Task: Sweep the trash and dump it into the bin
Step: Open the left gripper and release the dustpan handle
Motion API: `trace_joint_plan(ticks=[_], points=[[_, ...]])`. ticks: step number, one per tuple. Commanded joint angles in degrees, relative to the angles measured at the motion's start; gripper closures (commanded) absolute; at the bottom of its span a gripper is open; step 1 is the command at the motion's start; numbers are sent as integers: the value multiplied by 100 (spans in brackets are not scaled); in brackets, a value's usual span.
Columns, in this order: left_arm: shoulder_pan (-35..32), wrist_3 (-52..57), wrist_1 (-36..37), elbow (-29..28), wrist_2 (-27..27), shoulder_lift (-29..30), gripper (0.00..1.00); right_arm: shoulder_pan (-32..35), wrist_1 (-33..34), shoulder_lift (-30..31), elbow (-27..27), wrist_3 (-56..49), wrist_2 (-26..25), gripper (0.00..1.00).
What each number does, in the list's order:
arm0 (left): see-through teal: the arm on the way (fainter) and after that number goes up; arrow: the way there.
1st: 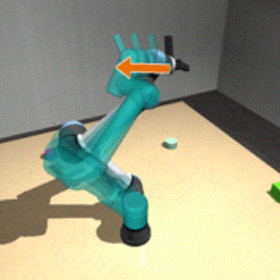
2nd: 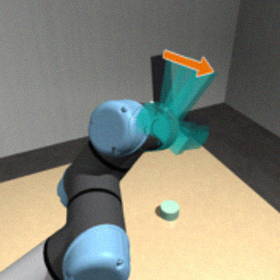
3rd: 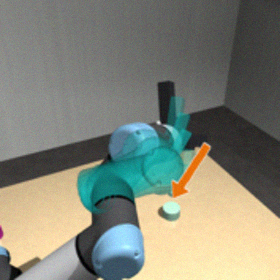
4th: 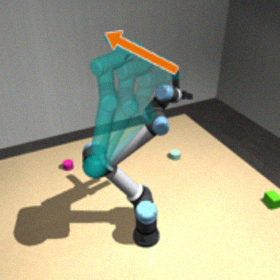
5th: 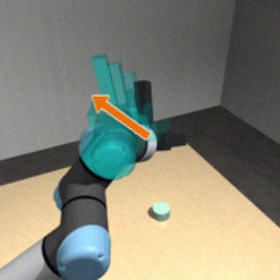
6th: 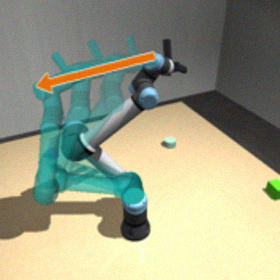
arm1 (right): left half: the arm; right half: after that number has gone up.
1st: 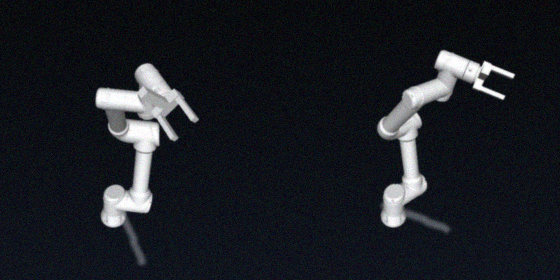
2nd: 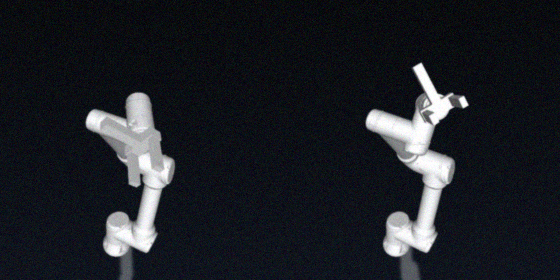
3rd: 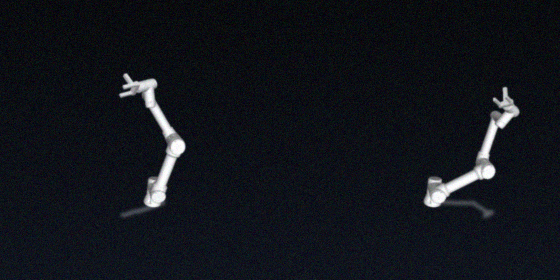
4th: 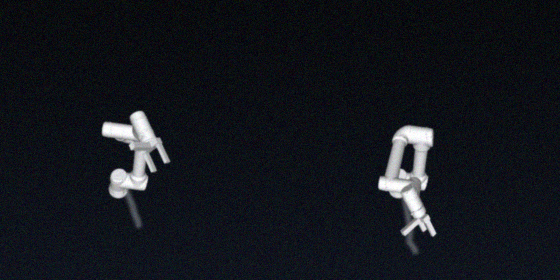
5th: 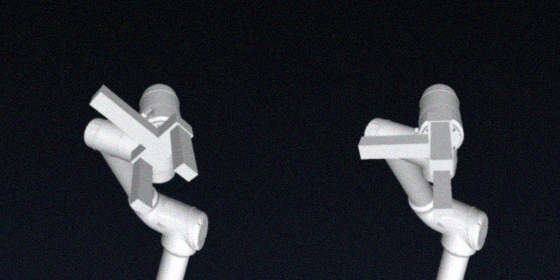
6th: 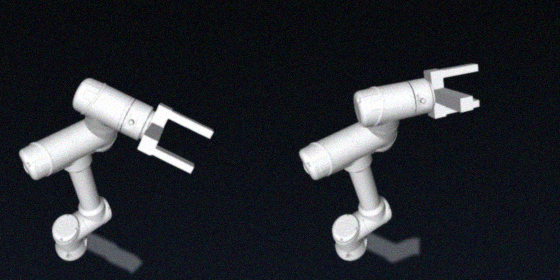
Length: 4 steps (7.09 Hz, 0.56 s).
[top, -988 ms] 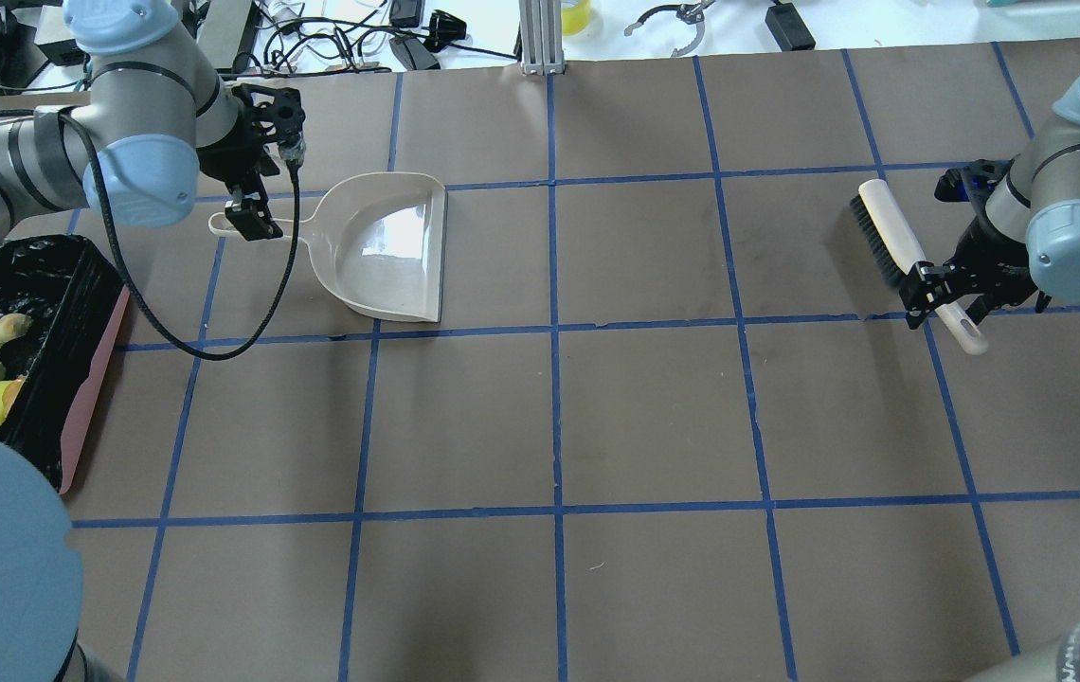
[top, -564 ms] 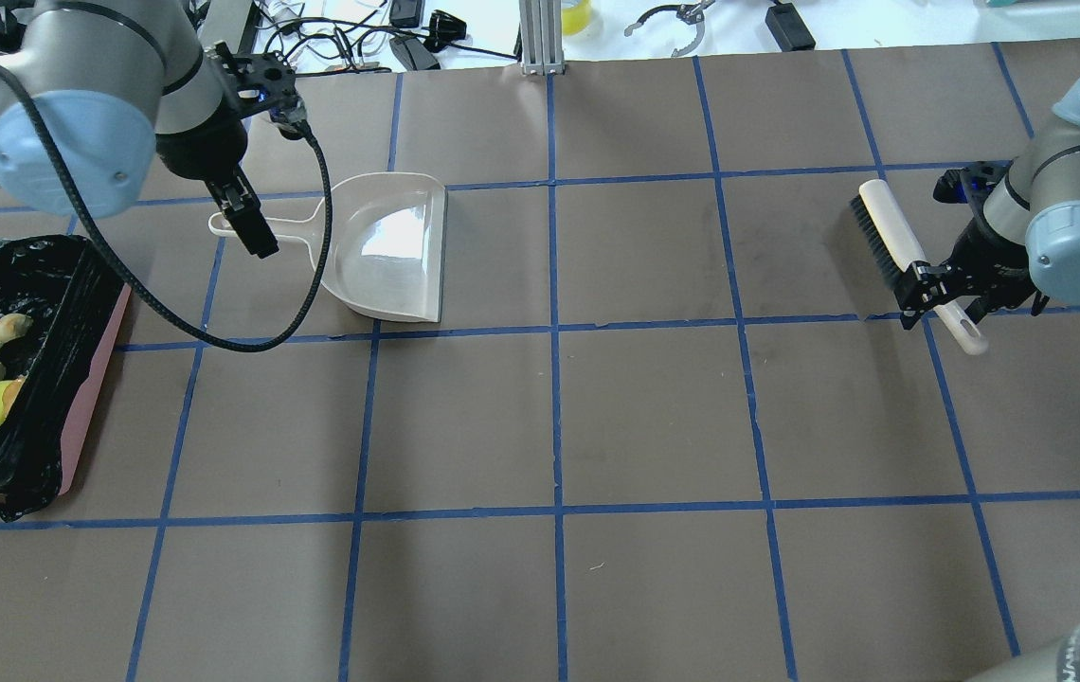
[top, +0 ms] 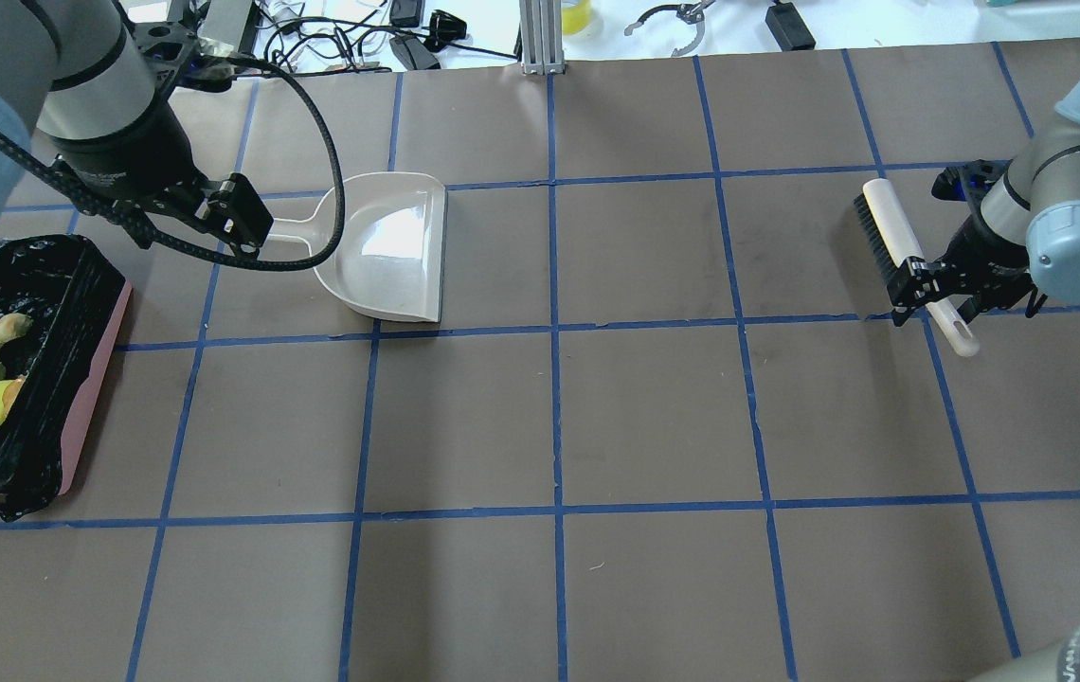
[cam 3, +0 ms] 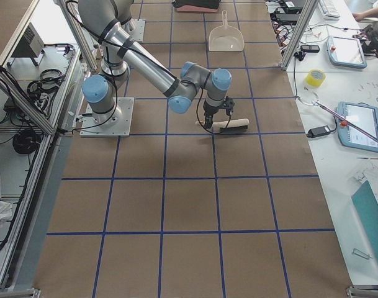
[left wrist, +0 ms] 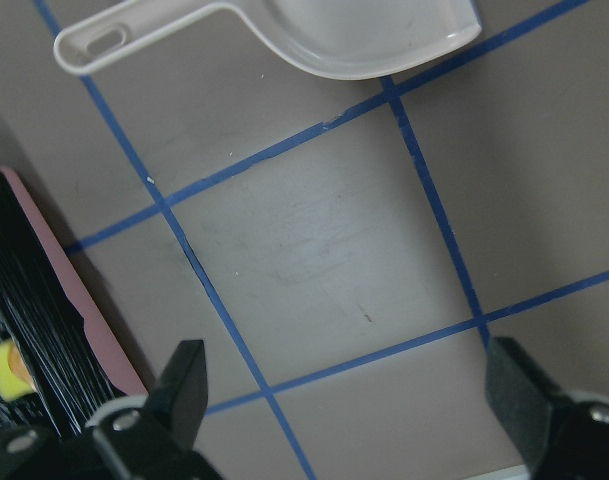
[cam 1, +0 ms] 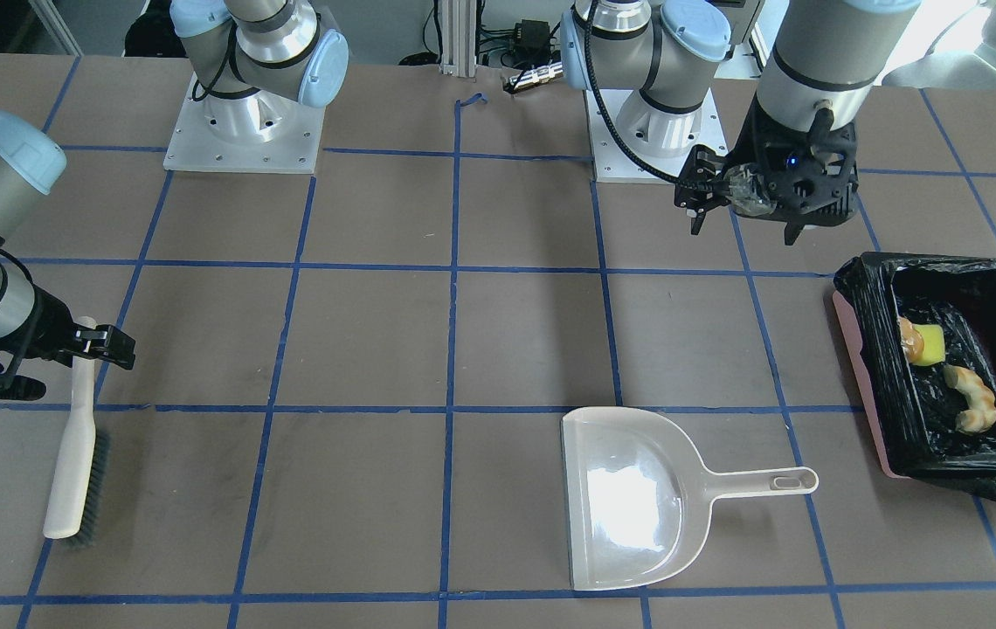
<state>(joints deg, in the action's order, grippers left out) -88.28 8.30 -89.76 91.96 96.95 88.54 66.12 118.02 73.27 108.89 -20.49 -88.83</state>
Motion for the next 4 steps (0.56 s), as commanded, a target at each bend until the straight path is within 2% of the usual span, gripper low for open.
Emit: trace_joint_plan(ticks=[1,2,4], points=[[-364,-1239,-15,-20,-36,-65,0,6,-78,3,1,36,85,19],[-496,-1486,54,-28,-53,-30,0,6,-78,3,-8,219,102,19],[-480,-1499,754,6,-544,31,0,6,-78,12,-17,238,155,18]])
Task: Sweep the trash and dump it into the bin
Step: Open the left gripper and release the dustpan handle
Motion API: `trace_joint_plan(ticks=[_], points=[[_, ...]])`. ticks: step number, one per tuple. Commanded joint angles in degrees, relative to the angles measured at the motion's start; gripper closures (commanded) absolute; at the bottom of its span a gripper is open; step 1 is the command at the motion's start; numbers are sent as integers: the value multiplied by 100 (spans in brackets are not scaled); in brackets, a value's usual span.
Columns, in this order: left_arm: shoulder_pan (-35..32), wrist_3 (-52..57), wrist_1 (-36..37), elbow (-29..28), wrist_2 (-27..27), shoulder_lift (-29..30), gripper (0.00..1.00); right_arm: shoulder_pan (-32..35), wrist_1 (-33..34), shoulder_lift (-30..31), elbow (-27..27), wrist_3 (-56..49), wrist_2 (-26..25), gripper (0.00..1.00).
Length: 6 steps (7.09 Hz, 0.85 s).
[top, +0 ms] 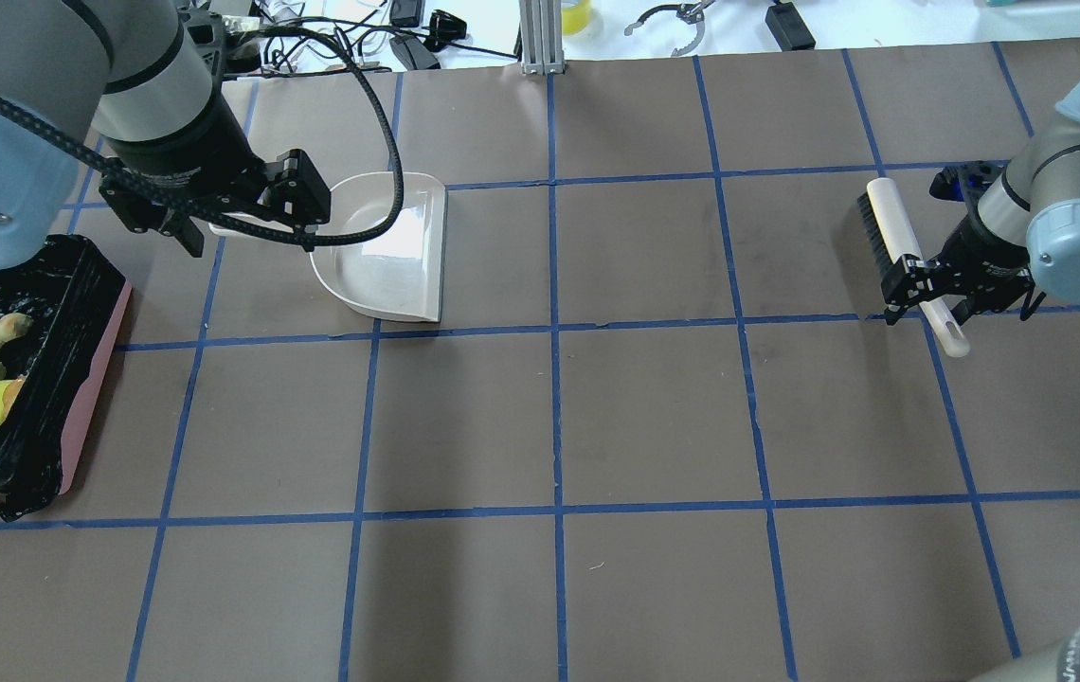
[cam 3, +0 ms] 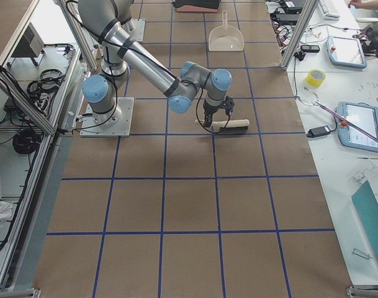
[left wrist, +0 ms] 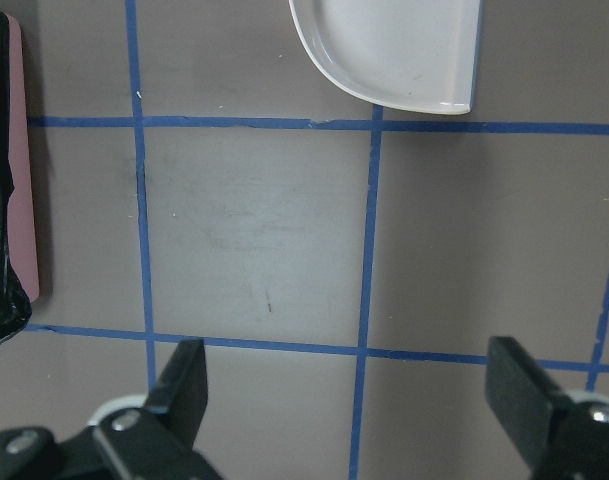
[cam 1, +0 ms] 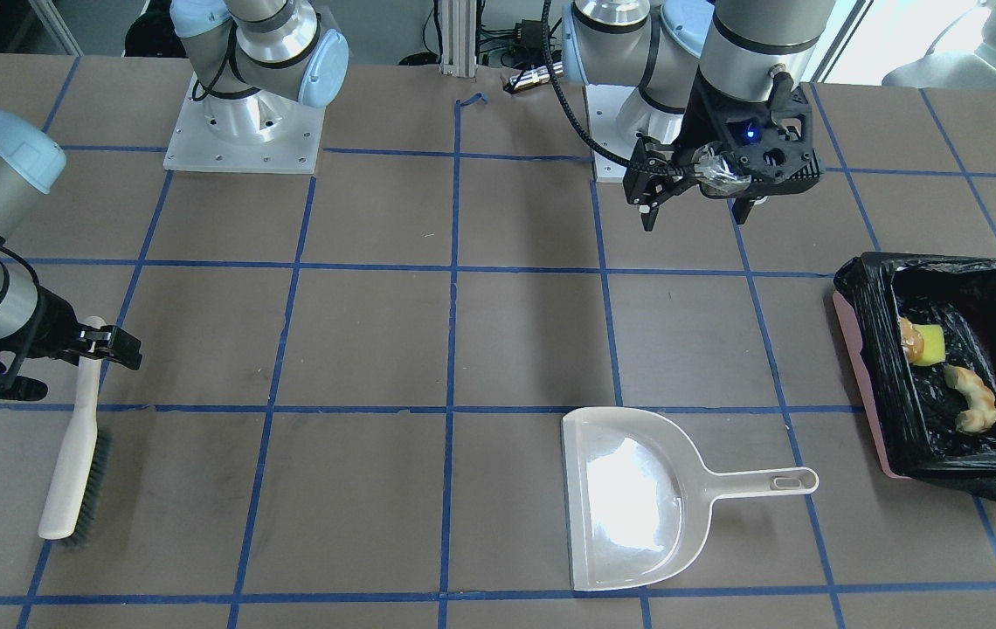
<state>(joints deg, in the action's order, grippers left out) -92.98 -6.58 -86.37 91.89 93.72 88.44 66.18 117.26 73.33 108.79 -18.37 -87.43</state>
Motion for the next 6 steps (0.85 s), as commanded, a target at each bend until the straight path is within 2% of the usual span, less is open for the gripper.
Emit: trace_joint_plan(ticks=[1,3,6], points=[[43,8,463,48,-231,7,0,0,8,32,-112,-34,-71,13],[70,17,489,58,-205,15,0,9,-350,172,-471,-52,-229,9],[272,394,376,66,-196,-46,0,288,-2298,462,-1910,44,-239,7]])
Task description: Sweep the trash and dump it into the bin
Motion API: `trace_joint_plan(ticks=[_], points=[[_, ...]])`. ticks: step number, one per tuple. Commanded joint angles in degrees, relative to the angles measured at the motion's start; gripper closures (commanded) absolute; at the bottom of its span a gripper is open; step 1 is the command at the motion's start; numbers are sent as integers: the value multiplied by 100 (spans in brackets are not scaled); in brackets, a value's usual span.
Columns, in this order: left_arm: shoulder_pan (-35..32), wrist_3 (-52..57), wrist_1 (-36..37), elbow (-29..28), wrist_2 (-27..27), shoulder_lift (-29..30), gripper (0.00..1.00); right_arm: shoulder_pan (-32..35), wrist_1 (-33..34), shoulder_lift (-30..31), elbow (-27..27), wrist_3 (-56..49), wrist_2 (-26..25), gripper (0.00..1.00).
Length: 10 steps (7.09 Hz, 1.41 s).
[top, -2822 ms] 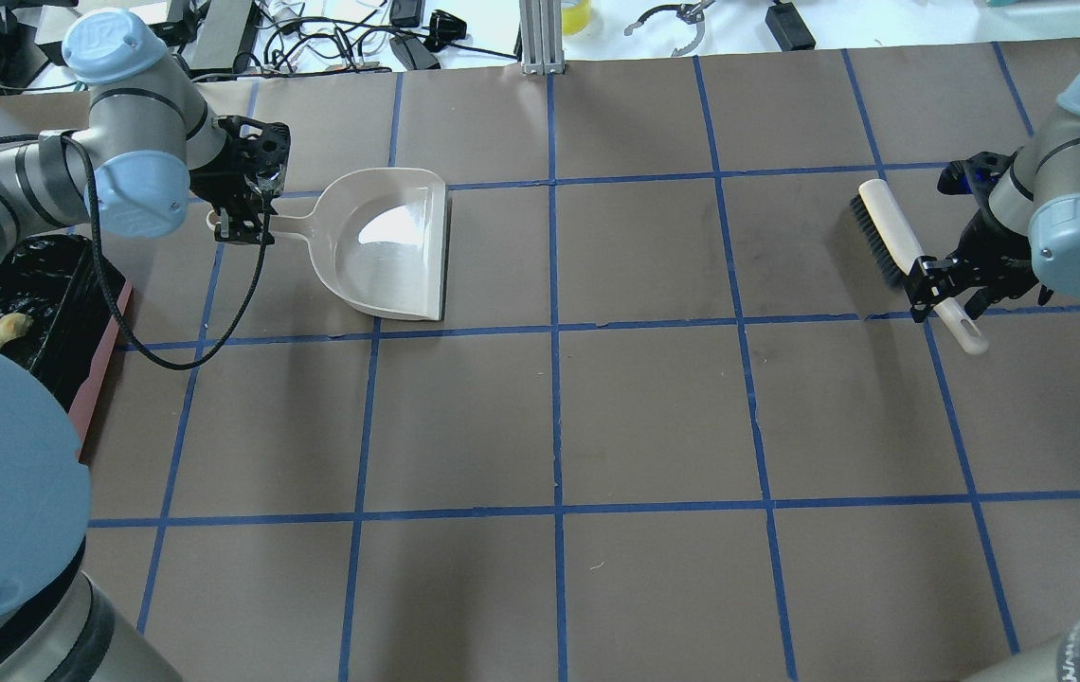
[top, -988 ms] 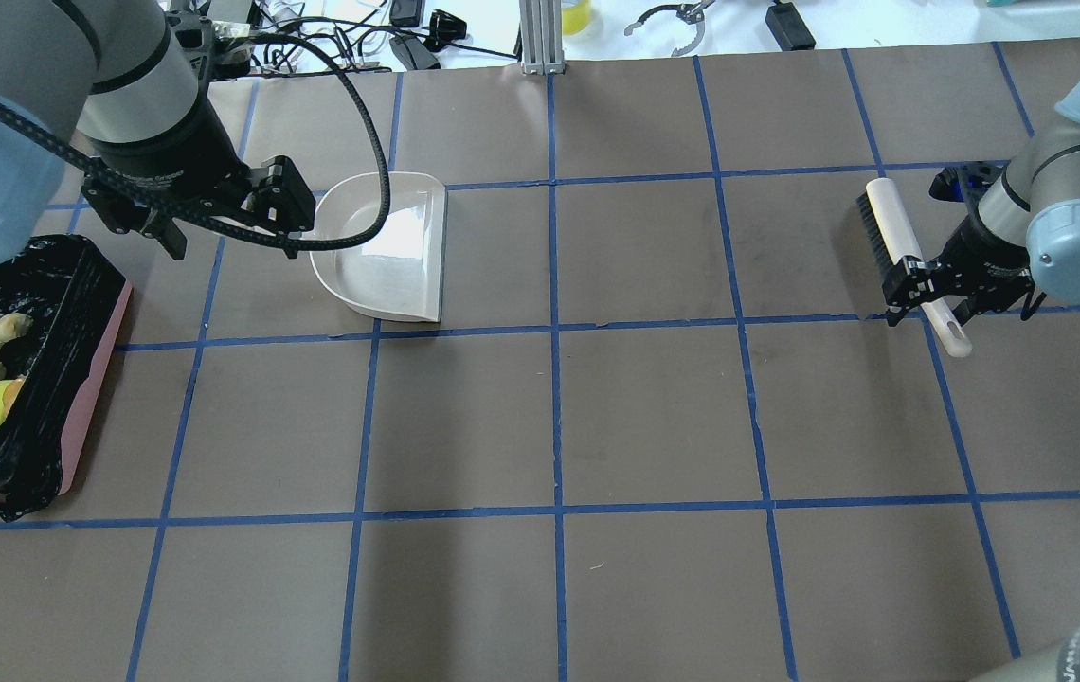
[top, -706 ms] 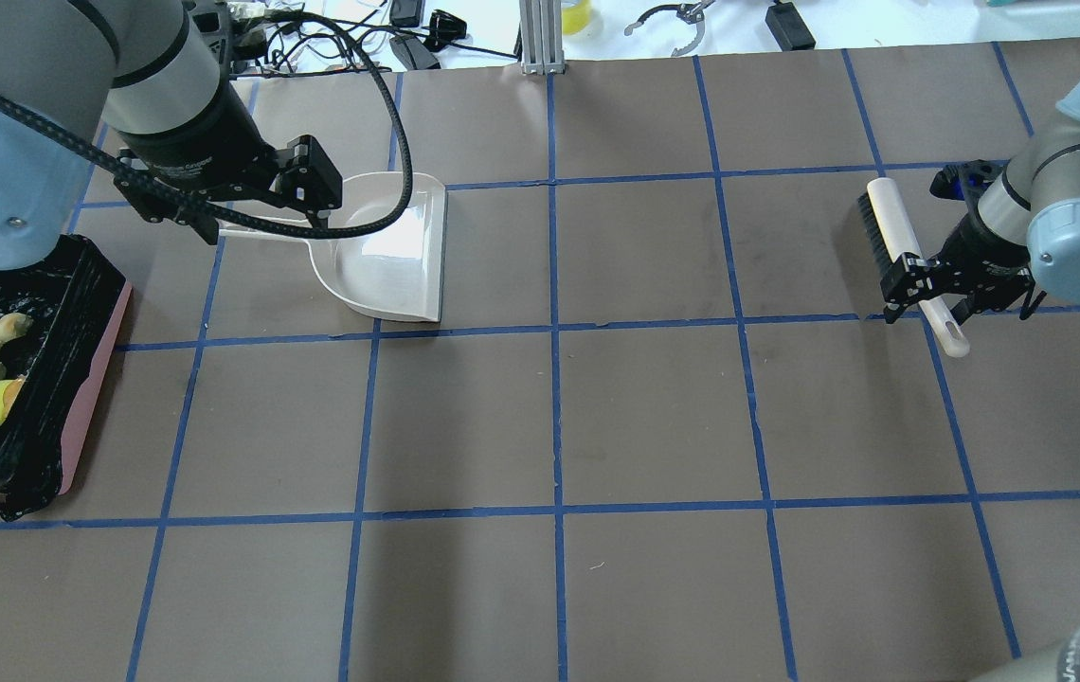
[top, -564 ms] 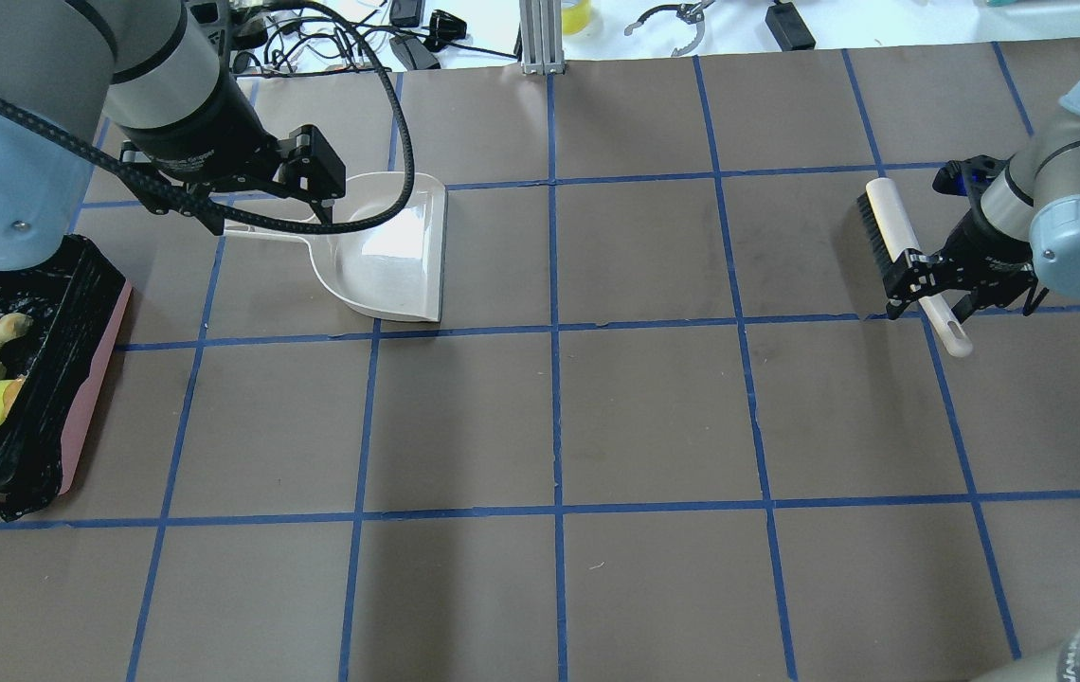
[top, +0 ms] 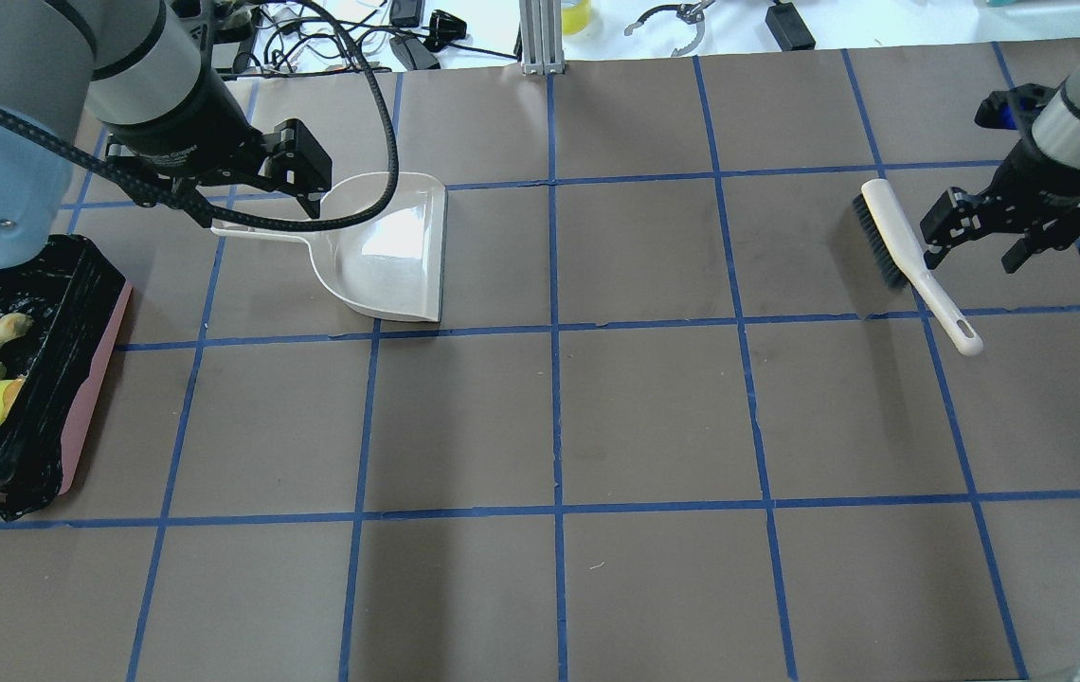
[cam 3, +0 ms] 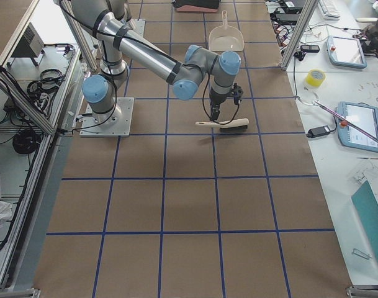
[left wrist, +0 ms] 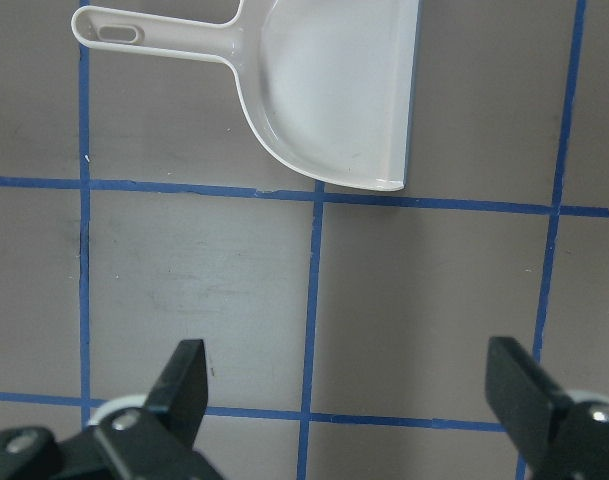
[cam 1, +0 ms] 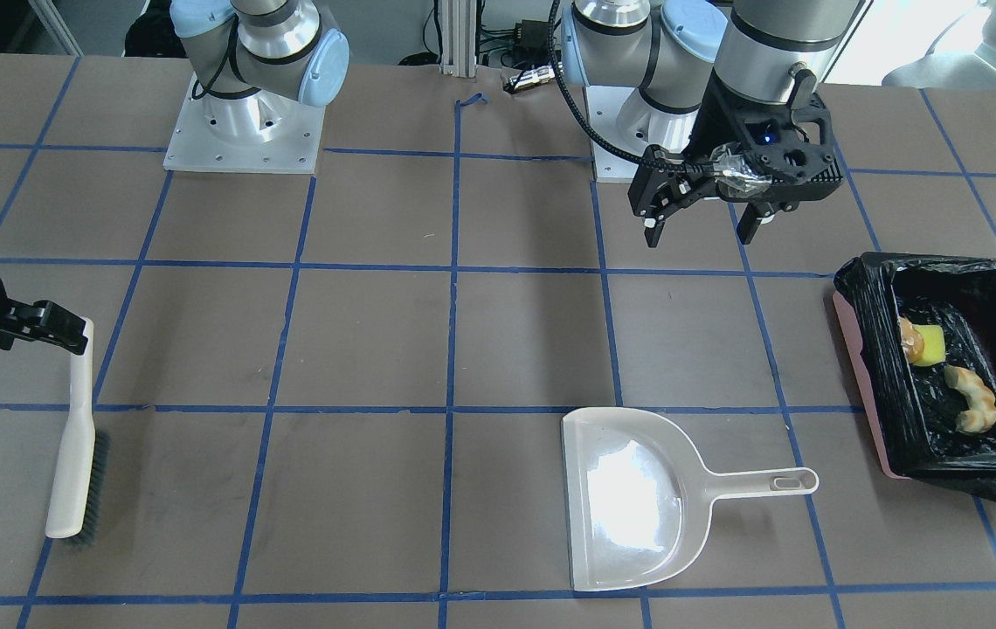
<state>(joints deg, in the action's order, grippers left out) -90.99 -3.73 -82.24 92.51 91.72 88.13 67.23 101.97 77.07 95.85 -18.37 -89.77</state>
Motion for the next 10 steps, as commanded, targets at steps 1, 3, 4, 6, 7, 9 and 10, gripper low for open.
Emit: trace_joint_plan(ticks=[1,3,4,6,7,9,10], points=[[90,118,-37,4,4,-33,0,603,-1201,167,-1029,70,3,4],[99,118,-37,4,4,-42,0,1622,-1932,361,-1611,937,81,3],[99,118,-37,4,4,-42,0,1992,-1987,587,-1648,1393,82,3],[99,118,-46,4,4,-42,0,2215,-2041,940,-1544,1547,4,2],[90,109,-46,4,12,-51,0,2259,-2041,1080,-1360,1591,21,1],[90,109,-37,4,12,-42,0,2426,-1919,1405,-912,1714,21,1],[90,109,-29,4,12,-33,0,2478,-1752,1424,-902,1601,12,1]])
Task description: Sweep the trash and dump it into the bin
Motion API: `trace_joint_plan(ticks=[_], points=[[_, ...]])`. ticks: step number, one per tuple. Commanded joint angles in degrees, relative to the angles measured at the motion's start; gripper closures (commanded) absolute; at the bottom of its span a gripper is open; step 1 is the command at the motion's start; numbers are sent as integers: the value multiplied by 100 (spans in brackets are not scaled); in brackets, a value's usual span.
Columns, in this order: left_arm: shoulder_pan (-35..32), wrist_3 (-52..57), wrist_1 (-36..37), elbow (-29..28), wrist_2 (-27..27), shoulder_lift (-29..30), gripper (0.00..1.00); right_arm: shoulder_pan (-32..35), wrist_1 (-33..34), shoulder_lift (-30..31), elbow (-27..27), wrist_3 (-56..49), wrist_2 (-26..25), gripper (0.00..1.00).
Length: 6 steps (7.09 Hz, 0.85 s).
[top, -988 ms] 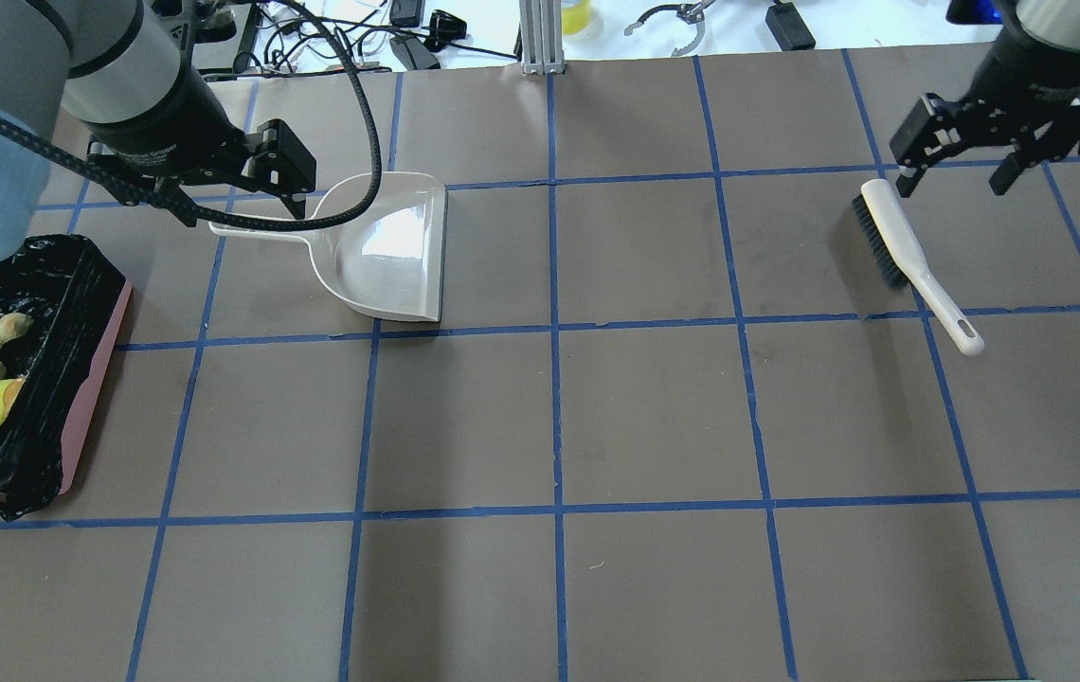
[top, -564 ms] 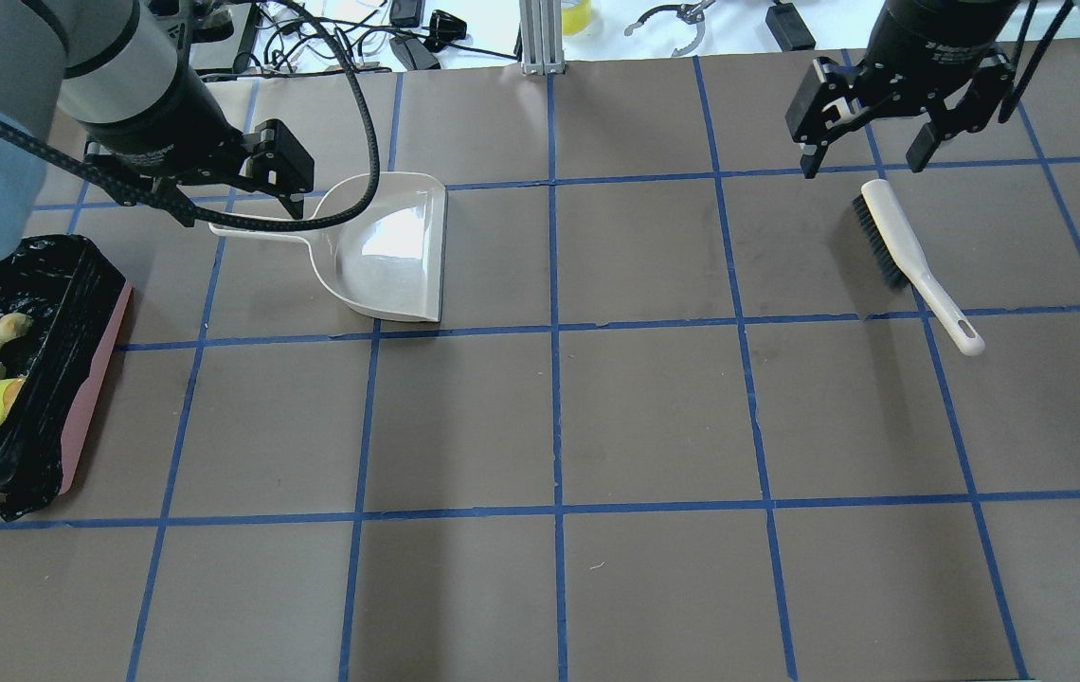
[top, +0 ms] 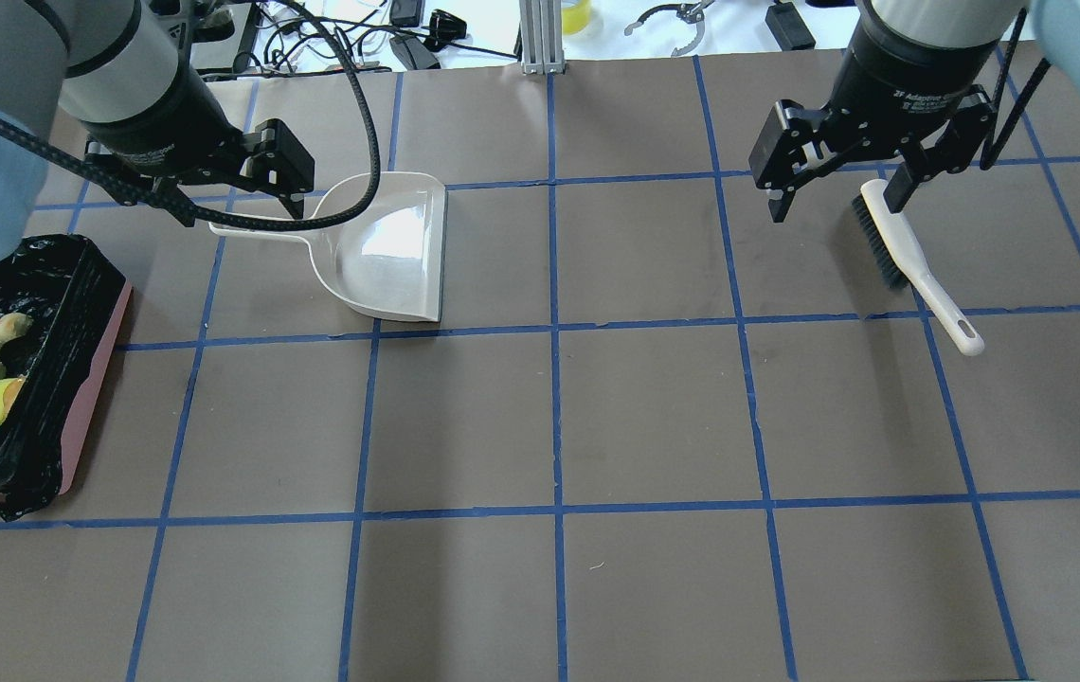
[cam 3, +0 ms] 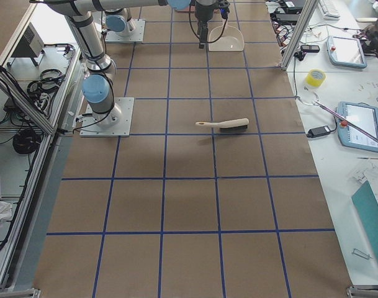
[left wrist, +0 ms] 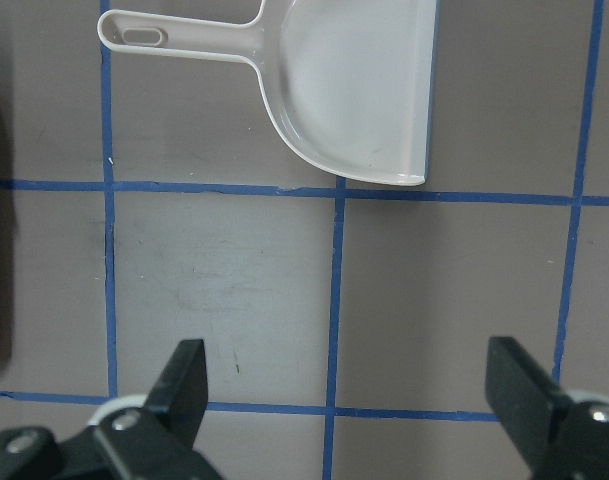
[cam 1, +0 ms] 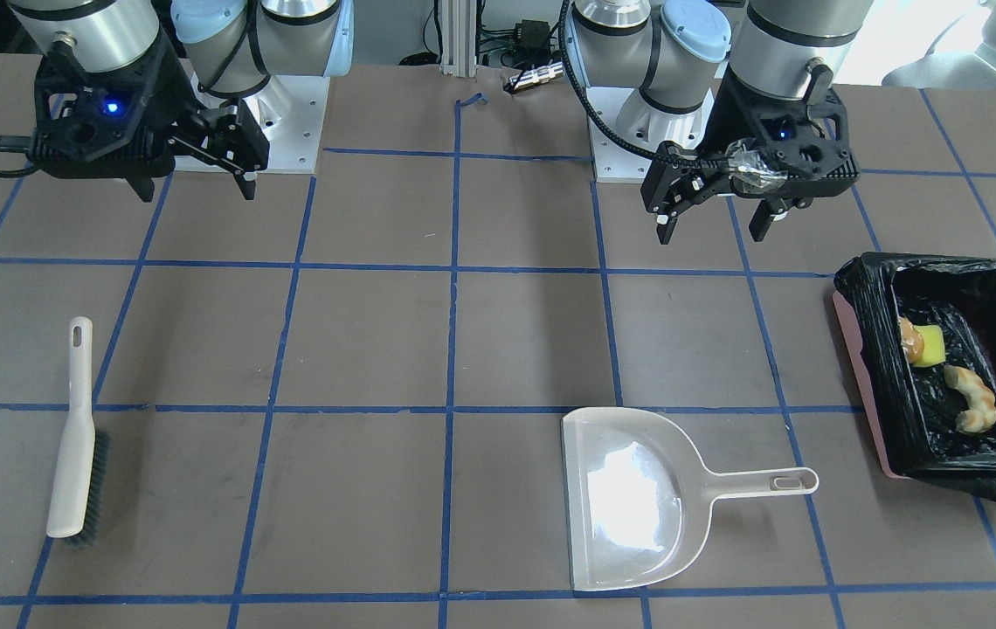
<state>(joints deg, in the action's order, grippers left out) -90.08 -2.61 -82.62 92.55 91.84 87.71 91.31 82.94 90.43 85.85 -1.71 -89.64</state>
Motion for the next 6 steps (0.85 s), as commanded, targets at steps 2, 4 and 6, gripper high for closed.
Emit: trace_joint_plan(ticks=[2,4,6], points=[[-1,7,1,0,0,9,0,54,806,28,160,-408,-36,1],[-1,-2,18,0,-8,27,0,10,908,28,161,-383,-27,1],[-1,7,18,0,-8,44,0,1,917,28,152,-303,60,1]])
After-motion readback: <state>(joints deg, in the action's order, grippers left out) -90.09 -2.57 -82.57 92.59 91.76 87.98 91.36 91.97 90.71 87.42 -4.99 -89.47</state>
